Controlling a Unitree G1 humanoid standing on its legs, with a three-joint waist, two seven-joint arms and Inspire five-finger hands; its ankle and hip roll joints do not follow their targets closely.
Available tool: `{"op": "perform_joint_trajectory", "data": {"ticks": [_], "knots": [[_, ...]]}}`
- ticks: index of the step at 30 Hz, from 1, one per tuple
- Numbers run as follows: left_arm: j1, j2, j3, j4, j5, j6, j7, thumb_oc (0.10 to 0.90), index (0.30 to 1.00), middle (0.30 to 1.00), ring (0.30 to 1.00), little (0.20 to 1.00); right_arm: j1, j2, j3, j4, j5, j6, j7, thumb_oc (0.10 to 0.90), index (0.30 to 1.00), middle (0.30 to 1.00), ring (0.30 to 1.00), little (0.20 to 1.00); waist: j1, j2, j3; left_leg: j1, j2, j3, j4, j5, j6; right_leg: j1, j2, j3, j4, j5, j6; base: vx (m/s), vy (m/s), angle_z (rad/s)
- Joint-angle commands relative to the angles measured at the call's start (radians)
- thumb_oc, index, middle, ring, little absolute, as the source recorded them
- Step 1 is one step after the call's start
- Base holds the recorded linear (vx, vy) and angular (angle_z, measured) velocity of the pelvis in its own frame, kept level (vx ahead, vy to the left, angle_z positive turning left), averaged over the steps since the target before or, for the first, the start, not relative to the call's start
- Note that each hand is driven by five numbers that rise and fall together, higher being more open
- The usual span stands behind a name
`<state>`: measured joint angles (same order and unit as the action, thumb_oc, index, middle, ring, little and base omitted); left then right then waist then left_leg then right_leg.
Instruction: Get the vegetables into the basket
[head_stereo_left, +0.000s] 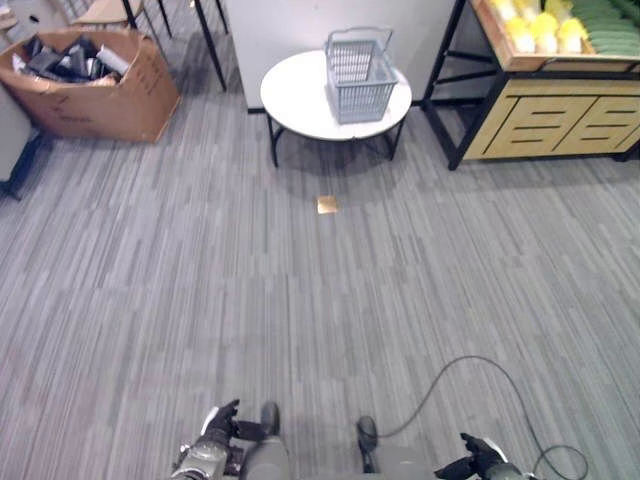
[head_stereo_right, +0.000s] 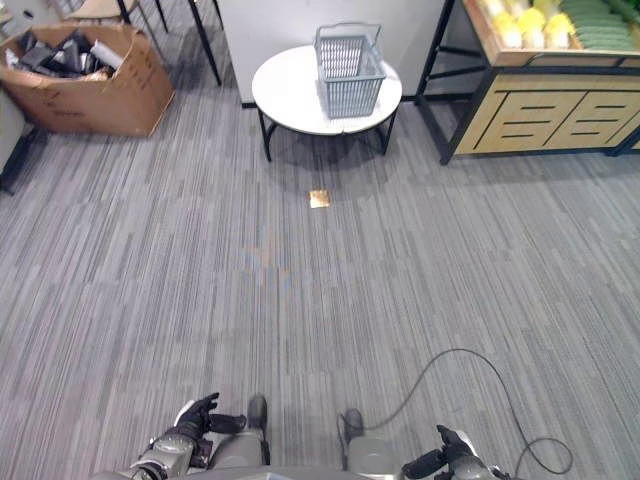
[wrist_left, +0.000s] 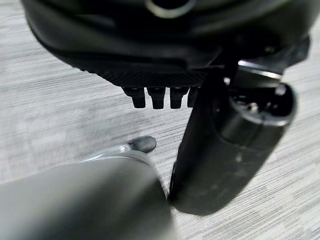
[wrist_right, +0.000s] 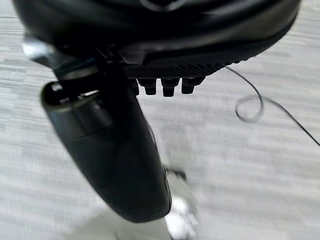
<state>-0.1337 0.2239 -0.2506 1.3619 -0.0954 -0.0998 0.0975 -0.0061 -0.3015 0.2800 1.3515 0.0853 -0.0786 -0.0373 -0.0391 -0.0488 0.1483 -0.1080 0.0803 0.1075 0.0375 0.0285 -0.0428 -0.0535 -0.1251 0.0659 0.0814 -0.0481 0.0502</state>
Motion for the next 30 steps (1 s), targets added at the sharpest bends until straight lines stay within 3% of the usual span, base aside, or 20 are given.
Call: {"op": "perform_joint_trajectory", "data": {"ticks": [1,2,5,7,9,10,14,15,19,23,27,30], "knots": [[0.086,0.042,-0.011,-0.019,0.049,0.012,-0.009,0.900,1.000,1.000,1.000,1.000,-0.025,0.005,0.031,-0.057,-0.017,-0.003,0.013,0.900,1.000,1.000,1.000,1.000,0.031,-0.036,0.026,-0.148,-0.001,0.004,0.099,0.046,0.024,0.116,-0.018,0.049,0.090,0.091,0.105,0.26,0.487,-0.42],[0.079,0.048,-0.010,-0.022,0.050,0.013,-0.009,0.900,1.000,1.000,1.000,1.000,-0.038,0.008,0.036,-0.080,-0.012,-0.002,0.013,0.900,1.000,1.000,1.000,1.000,0.032,-0.039,0.035,-0.127,-0.018,0.017,0.098,0.017,0.045,0.068,-0.032,0.037,0.174,0.161,0.112,0.10,0.232,-0.43],[0.074,0.058,-0.011,-0.025,0.055,0.015,-0.016,0.900,1.000,1.000,1.000,1.000,-0.051,0.012,0.044,-0.100,-0.003,-0.005,0.017,0.900,1.000,1.000,1.000,1.000,0.030,-0.028,0.043,-0.096,-0.030,0.026,0.086,-0.004,0.067,0.016,-0.026,0.014,0.281,0.208,0.109,0.13,0.283,-0.28],[0.073,0.067,-0.007,-0.021,0.053,0.018,-0.016,0.900,1.000,1.000,1.000,1.000,-0.060,0.019,0.057,-0.120,-0.008,-0.007,0.018,0.900,1.000,1.000,1.000,1.000,0.026,-0.018,0.054,-0.045,-0.043,0.040,0.064,-0.022,0.081,-0.033,-0.033,-0.037,0.340,0.229,0.103,0.17,0.275,-0.13],[0.070,0.072,-0.001,-0.023,0.049,0.016,-0.015,0.900,1.000,1.000,1.000,1.000,-0.065,0.017,0.064,-0.133,-0.012,-0.010,0.018,0.900,1.000,1.000,1.000,1.000,0.017,-0.012,0.060,0.002,-0.056,0.043,0.039,-0.032,0.085,-0.070,-0.031,-0.075,0.334,0.221,0.094,0.24,0.209,-0.14],[0.065,0.073,-0.002,-0.022,0.053,0.013,-0.016,0.900,1.000,1.000,1.000,1.000,-0.068,0.018,0.062,-0.133,-0.003,-0.011,0.019,0.900,1.000,1.000,1.000,1.000,0.011,-0.006,0.064,0.032,-0.062,0.045,0.020,-0.043,0.084,-0.117,-0.020,-0.112,0.277,0.180,0.086,0.21,0.140,-0.11],[0.061,0.068,-0.007,-0.020,0.058,0.013,-0.016,0.900,1.000,1.000,1.000,1.000,-0.074,0.018,0.058,-0.126,0.001,-0.011,0.014,0.900,1.000,1.000,1.000,1.000,0.000,-0.005,0.072,0.066,-0.072,0.040,0.013,-0.063,0.084,-0.128,-0.025,-0.132,0.207,0.172,0.092,0.17,0.038,0.04],[0.059,0.065,-0.007,-0.016,0.066,0.010,-0.015,0.900,1.000,1.000,1.000,1.000,-0.081,0.020,0.057,-0.126,0.006,-0.012,0.012,0.900,1.000,1.000,1.000,1.000,-0.012,-0.007,0.079,0.099,-0.082,0.039,0.007,-0.085,0.079,-0.151,-0.030,-0.142,0.096,0.195,0.106,0.21,-0.009,0.09],[0.062,0.057,-0.004,-0.007,0.078,0.009,-0.020,0.900,1.000,1.000,1.000,1.000,-0.083,0.022,0.052,-0.140,0.007,-0.010,0.014,0.900,1.000,1.000,1.000,1.000,-0.037,-0.015,0.088,0.164,-0.089,0.010,0.013,-0.130,0.060,-0.202,-0.057,-0.106,-0.042,0.283,0.138,0.28,-0.074,0.07],[0.073,0.058,0.001,-0.003,0.080,0.009,-0.029,0.900,1.000,1.000,1.000,1.000,-0.074,0.015,0.051,-0.151,0.000,-0.008,0.022,0.900,1.000,1.000,1.000,1.000,-0.046,-0.011,0.083,0.206,-0.084,-0.007,0.000,-0.149,0.045,-0.218,-0.060,-0.096,-0.062,0.313,0.148,0.26,-0.128,0.15],[0.078,0.049,-0.001,0.009,0.079,0.013,-0.030,0.900,1.000,1.000,1.000,1.000,-0.071,-0.004,0.052,-0.149,-0.004,-0.008,0.030,0.900,1.000,1.000,1.000,1.000,-0.058,0.016,0.052,0.271,-0.036,-0.034,-0.003,-0.152,0.008,-0.212,-0.016,-0.129,-0.016,0.260,0.119,0.31,-0.214,0.16],[0.078,0.040,-0.003,0.010,0.071,0.011,-0.031,0.900,1.000,1.000,1.000,1.000,-0.069,-0.023,0.044,-0.149,0.011,-0.016,0.024,0.900,1.000,1.000,1.000,1.000,-0.068,0.039,0.045,0.246,0.012,-0.046,0.086,-0.079,-0.040,-0.200,0.030,-0.148,0.013,0.209,0.077,0.25,-0.259,-0.03]]}}
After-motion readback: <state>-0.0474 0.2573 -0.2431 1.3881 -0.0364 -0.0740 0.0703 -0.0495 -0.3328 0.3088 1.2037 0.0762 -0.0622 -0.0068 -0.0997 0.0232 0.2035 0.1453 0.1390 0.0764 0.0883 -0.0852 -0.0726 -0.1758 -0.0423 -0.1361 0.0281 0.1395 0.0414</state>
